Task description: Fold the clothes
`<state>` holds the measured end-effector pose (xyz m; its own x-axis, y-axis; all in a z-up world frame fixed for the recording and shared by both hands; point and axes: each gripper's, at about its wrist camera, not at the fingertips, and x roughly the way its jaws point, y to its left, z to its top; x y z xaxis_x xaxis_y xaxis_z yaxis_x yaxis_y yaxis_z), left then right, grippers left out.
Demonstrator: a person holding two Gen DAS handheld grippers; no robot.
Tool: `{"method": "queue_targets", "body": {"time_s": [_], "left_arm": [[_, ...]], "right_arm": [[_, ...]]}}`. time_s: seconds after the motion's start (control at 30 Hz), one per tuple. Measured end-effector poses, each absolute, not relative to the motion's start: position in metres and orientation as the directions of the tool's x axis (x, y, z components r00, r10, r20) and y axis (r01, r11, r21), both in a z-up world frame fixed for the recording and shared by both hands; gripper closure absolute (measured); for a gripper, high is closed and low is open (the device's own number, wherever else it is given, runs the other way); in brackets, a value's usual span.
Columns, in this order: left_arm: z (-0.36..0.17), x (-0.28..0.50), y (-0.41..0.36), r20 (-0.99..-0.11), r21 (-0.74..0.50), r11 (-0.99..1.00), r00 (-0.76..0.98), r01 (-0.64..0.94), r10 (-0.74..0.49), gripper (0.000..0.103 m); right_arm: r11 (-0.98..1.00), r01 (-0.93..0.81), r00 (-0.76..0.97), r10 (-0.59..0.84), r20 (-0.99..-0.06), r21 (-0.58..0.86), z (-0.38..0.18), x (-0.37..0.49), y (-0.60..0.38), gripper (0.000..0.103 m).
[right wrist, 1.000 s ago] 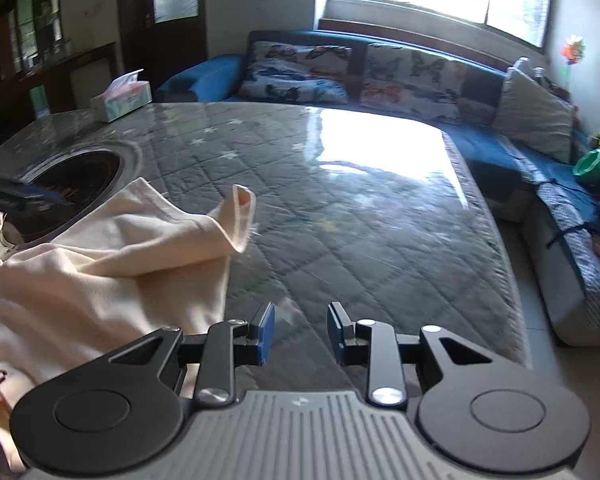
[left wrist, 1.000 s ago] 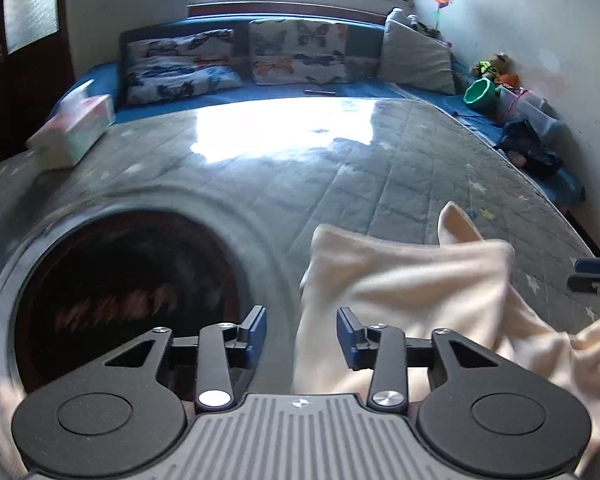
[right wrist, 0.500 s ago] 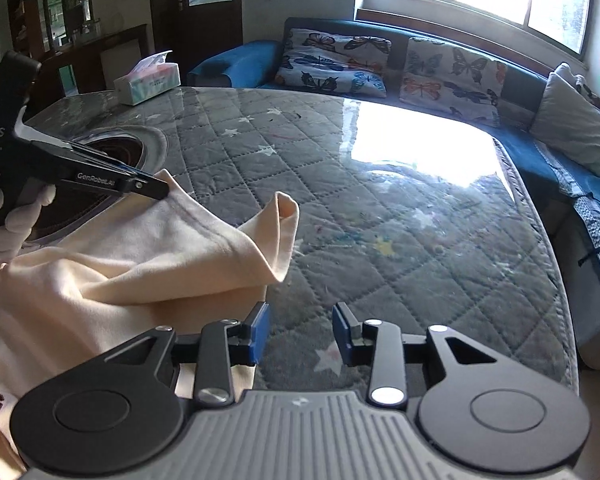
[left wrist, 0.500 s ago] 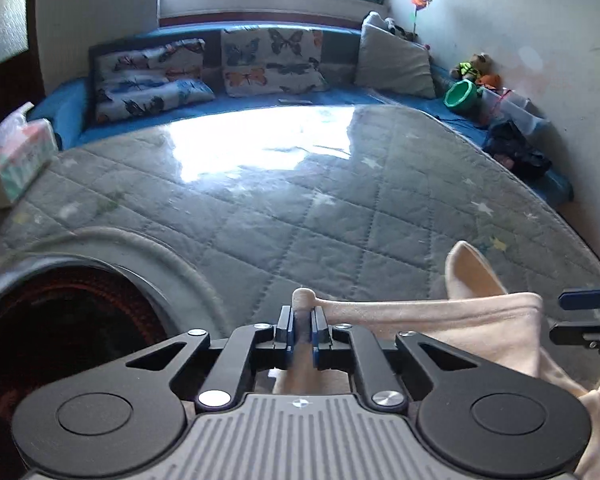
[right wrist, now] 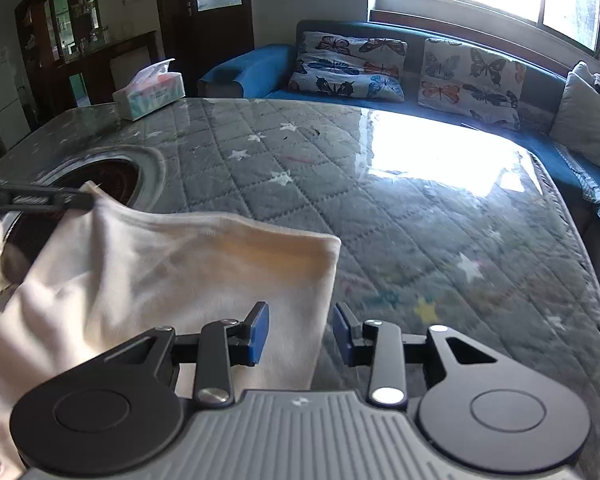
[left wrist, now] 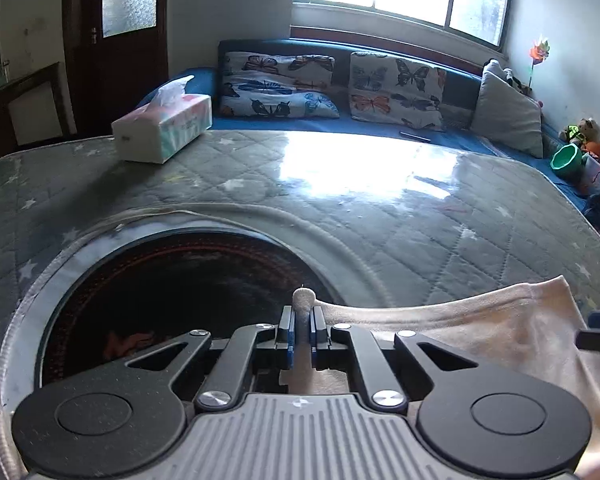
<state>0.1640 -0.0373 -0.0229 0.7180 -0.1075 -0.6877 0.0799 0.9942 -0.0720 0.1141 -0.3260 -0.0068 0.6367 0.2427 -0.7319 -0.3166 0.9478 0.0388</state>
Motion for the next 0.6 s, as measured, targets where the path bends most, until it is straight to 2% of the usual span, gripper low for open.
{"method": "queue_targets", "body": {"time_s": [0.1, 0.17, 0.2, 0.23, 0.27, 0.47, 0.57, 0.6], "left_arm": [[-0.024, 0.168, -0.037, -0.691, -0.065, 0.995, 0.716, 0.081, -0.104, 0.095], [-0.025, 0.171, -0.038, -0.690, -0.062, 0.995, 0.716, 0.084, -0.104, 0.095], [-0.026, 0.172, -0.039, -0.689, -0.060, 0.995, 0.718, 0.084, -0.102, 0.095], [-0.026, 0.174, -0.041, -0.688, -0.060, 0.995, 0.718, 0.086, -0.103, 0.095], [-0.027, 0.176, -0.042, -0.687, -0.056, 0.995, 0.720, 0.083, -0.098, 0.095], [-0.034, 0.192, -0.053, -0.689, -0.058, 0.992, 0.714, 0.115, -0.123, 0.095], [-0.035, 0.195, -0.058, -0.695, -0.039, 0.991, 0.709, 0.128, -0.119, 0.090], [-0.033, 0.193, -0.056, -0.694, -0.041, 0.992, 0.711, 0.122, -0.116, 0.089]], "right_arm": [[0.954, -0.298, 0.647, 0.234, -0.726, 0.042, -0.011, 0.126, -0.324, 0.068], [0.957, -0.285, 0.653, 0.228, -0.722, 0.045, -0.014, 0.134, -0.323, 0.072], [0.959, -0.279, 0.657, 0.225, -0.720, 0.046, -0.015, 0.138, -0.322, 0.088], [0.961, -0.273, 0.660, 0.222, -0.718, 0.047, -0.016, 0.142, -0.321, 0.098], [0.963, -0.266, 0.663, 0.219, -0.716, 0.048, -0.018, 0.146, -0.320, 0.099], [0.979, -0.201, 0.701, 0.115, -0.704, -0.040, -0.016, 0.147, -0.329, 0.099], [0.983, -0.177, 0.701, 0.092, -0.707, -0.048, -0.018, 0.147, -0.335, 0.091], [0.984, -0.175, 0.706, 0.094, -0.702, -0.044, -0.016, 0.146, -0.338, 0.085]]}}
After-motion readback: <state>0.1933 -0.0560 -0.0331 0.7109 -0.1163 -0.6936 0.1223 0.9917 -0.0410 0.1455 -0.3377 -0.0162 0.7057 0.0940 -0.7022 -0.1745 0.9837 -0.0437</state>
